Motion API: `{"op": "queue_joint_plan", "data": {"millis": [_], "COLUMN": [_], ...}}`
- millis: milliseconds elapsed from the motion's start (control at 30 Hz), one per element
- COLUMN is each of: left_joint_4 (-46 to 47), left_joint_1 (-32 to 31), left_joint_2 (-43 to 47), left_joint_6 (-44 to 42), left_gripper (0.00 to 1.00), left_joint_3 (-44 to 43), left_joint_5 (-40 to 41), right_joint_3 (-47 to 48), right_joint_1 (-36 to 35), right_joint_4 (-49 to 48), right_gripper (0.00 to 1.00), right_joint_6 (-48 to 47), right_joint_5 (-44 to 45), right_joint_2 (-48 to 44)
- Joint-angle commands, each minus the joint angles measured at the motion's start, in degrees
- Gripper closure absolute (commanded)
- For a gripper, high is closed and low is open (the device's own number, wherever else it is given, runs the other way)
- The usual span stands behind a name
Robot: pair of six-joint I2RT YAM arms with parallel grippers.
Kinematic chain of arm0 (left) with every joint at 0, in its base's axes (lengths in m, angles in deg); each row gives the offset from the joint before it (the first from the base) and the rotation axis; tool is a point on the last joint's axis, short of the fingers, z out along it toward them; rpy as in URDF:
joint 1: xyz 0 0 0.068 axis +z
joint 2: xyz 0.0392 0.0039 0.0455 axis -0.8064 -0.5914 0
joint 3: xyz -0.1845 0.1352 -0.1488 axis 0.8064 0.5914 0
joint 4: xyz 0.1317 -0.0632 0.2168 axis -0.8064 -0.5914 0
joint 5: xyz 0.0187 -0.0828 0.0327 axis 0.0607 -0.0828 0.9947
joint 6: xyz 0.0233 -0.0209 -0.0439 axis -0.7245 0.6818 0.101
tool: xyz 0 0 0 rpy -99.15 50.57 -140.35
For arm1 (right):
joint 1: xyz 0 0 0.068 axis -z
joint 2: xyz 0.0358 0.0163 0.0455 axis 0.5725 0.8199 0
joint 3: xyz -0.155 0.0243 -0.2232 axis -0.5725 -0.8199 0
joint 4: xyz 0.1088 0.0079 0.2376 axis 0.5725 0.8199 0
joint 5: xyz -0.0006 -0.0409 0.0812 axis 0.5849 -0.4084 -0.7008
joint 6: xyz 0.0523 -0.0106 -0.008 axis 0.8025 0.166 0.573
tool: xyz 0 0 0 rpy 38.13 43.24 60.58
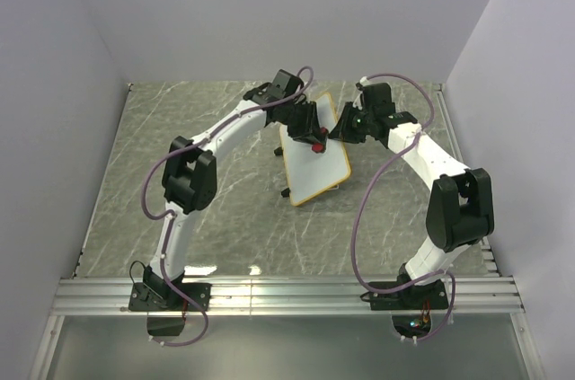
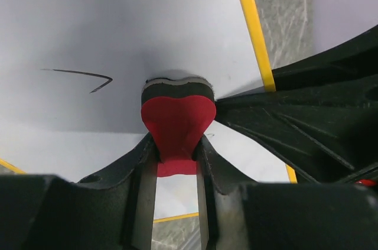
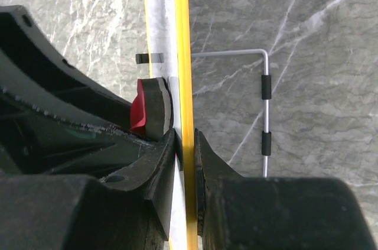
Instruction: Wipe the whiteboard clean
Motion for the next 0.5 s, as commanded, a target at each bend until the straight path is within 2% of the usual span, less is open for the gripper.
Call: {"op": "queue_joint_plan", "data": {"millis": [0, 133, 267, 467], "left_joint_4": [3.23, 1.64, -3.89, -4.43], "left_joint_1": [0.57, 3.65, 7.33, 10.51], "left_joint_2": [-3.39, -7.10, -11.66, -12.73], "left_joint_6": [3.08, 3.53, -0.16, -2.27], "left_gripper": [1.00, 1.00, 1.00, 1.00], "left_joint_3": [-1.61, -2.23, -5.91, -1.54], "left_joint_5": [-3.29, -1.01, 3.83, 7.60], "right_joint_3": [-1.55, -1.46, -1.64, -1.90], "right_joint_1": [-2.86, -2.95, -3.12, -3.30], "right_joint_4": [4.66, 4.57, 4.39, 3.96], "right_gripper": [1.00, 1.00, 1.00, 1.00], "right_joint_6": [-1.10, -0.93, -0.84, -0.58], "right_joint_5": [0.13, -0.04, -0.13, -0.13], "right_joint_2": [0.19, 0.27, 0.19, 0.27]}}
